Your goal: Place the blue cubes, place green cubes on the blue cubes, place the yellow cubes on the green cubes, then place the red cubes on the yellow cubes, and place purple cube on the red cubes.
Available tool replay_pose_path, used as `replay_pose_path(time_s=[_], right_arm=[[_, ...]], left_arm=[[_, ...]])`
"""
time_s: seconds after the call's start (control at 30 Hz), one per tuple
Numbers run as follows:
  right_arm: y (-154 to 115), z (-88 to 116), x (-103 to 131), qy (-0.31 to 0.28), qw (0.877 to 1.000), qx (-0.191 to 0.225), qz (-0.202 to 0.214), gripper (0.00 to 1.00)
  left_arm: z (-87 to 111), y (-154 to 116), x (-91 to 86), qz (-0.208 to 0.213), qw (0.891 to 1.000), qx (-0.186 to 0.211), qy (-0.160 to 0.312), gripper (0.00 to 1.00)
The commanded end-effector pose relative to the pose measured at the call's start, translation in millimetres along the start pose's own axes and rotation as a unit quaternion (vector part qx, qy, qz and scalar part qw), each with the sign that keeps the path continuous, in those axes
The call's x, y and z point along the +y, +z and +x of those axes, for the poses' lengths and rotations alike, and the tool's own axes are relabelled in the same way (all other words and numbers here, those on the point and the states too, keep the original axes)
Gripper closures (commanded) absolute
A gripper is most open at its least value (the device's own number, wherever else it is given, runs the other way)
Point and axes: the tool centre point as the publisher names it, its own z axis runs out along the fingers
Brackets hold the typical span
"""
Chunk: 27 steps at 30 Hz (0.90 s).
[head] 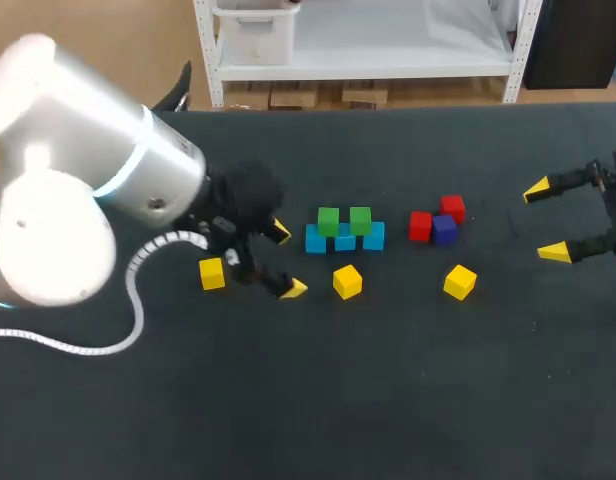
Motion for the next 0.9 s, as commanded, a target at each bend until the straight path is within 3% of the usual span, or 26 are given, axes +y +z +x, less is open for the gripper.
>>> replay_pose_path(time_s=[0.03,0.27,0.47,0.9], right_arm=[[0,0,0,0.000,1.000,0.000,0.000,0.00],[0,0,0,0.000,1.000,0.000,0.000,0.00],[0,0,0,0.000,1.000,0.000,0.000,0.00],[0,0,0,0.000,1.000,0.000,0.000,0.00]], left_arm=[[-18.6,46,-1.4,-0.064,0.998,0.003,-0.027,0.00],[-37.0,87,-2.0,-0.099,0.992,-0.008,-0.075,0.00],[-41.6,105,1.2,-0.102,0.992,-0.009,-0.076,0.00],[-24.3,105,4.7,-0.113,0.989,0.002,-0.096,0.00]])
